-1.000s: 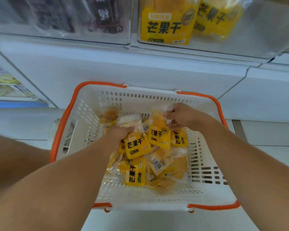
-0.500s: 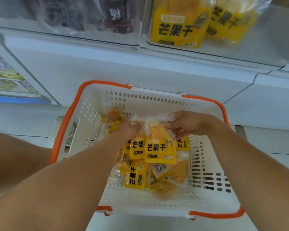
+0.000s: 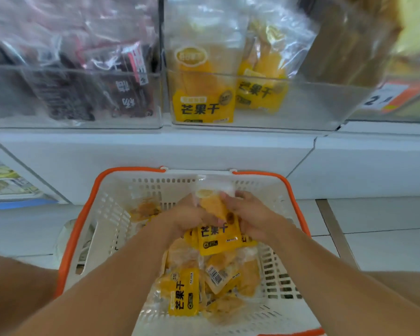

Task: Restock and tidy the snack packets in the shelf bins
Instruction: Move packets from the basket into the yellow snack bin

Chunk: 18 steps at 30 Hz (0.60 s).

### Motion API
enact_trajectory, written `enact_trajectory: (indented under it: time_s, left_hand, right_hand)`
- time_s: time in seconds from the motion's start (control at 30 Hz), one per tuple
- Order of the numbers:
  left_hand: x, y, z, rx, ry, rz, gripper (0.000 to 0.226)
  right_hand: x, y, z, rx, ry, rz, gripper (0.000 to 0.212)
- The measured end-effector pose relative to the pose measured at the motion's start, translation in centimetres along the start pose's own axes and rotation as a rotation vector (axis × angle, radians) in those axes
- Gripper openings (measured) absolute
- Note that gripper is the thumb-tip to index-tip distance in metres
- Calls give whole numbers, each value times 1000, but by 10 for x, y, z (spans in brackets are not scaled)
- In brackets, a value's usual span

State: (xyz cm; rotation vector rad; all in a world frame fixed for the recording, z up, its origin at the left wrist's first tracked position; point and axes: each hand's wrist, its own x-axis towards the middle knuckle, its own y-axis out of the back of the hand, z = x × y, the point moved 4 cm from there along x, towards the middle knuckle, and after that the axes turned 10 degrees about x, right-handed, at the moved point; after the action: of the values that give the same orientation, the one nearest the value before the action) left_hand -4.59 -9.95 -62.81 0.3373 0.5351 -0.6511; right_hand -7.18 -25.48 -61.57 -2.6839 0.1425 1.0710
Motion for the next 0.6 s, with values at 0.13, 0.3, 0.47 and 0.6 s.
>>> enact_trajectory:
  time_s: [0.13, 0.3, 0.47, 0.6]
  left_hand:
    - [-40, -8, 97, 201, -355, 6, 52]
    - [-115, -26, 241, 294, -804, 269, 60]
    - [-152, 2, 353, 671, -1057, 461, 60]
    - [-131, 47, 374, 1149, -790, 791, 53]
  right_hand:
    - [-81, 18, -78, -289, 18, -221, 36]
    - [-195, 28, -197, -436, 510, -178, 40]
    - [-242, 20, -281, -286, 1039, -205, 49]
    - [-193, 9, -306, -292, 1038, -204, 57]
